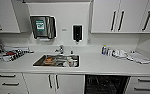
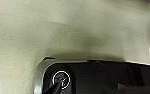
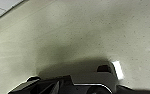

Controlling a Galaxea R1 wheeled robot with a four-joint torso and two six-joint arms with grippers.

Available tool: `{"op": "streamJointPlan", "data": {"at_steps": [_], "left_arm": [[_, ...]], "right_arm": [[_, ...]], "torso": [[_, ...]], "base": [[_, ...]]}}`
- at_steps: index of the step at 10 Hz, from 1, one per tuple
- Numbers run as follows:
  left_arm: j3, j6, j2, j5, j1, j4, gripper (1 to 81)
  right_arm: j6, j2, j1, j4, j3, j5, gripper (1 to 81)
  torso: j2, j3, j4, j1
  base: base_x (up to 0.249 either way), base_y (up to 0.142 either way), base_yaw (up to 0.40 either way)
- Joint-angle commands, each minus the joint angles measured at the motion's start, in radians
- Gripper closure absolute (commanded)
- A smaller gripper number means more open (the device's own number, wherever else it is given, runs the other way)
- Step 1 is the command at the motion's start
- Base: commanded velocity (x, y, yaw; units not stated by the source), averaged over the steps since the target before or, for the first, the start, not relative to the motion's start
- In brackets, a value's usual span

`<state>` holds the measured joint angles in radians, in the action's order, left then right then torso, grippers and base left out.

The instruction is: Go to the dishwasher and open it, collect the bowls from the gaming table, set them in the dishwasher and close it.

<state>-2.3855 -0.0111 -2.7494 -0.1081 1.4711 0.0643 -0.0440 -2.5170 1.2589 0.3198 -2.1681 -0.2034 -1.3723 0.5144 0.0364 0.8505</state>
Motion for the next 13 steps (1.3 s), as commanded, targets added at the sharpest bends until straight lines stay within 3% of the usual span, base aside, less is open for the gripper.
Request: {"op": "streamJointPlan", "data": {"at_steps": [1,6,9,10,13], "left_arm": [[-0.095,0.005,-0.043,0.047,-0.062,-0.006,1.0],[-0.153,0.008,-0.079,0.045,-0.062,-0.007,1.0],[-0.267,0.011,-0.142,0.047,-0.062,-0.006,1.0],[-0.287,0.011,-0.155,0.047,-0.060,-0.007,1.0],[-0.288,0.011,-0.158,0.047,-0.061,-0.009,1.0]], "right_arm": [[0.122,-0.047,-0.005,-0.005,-0.039,0.009,1.0],[0.164,-0.295,0.078,-0.045,-0.381,0.036,1.0],[0.167,-0.380,0.101,-0.048,-0.495,0.036,1.0],[0.168,-0.402,0.109,-0.057,-0.521,0.044,1.0],[0.170,-0.426,0.126,-0.070,-0.528,0.058,1.0]], "torso": [[0.000,0.000,0.000,0.000],[0.000,0.000,0.000,0.000],[0.000,0.000,0.000,0.000],[0.100,0.000,0.000,-0.064],[0.141,0.000,0.000,-0.091]], "base": [[0.000,0.000,0.000],[0.000,0.000,0.000],[0.000,0.000,0.000],[0.000,0.000,0.000],[0.000,0.000,0.000]]}}
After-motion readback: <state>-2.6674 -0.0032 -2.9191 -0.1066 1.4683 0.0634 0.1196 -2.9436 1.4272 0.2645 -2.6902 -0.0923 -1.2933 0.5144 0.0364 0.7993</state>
